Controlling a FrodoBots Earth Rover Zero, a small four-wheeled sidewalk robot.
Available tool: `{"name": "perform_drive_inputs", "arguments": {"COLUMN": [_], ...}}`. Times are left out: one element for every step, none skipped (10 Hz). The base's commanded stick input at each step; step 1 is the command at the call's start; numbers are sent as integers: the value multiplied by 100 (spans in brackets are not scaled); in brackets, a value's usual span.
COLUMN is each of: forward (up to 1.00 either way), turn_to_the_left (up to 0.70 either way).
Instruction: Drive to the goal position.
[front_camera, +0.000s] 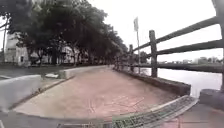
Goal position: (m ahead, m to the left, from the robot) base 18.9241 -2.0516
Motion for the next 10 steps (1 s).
{"name": "perform_drive_inputs", "arguments": {"forward": [100,100,100,100,100,100,100,100,100,100], "turn_to_the_left": [0,0,0,0,0,6,29,40,40,24]}}
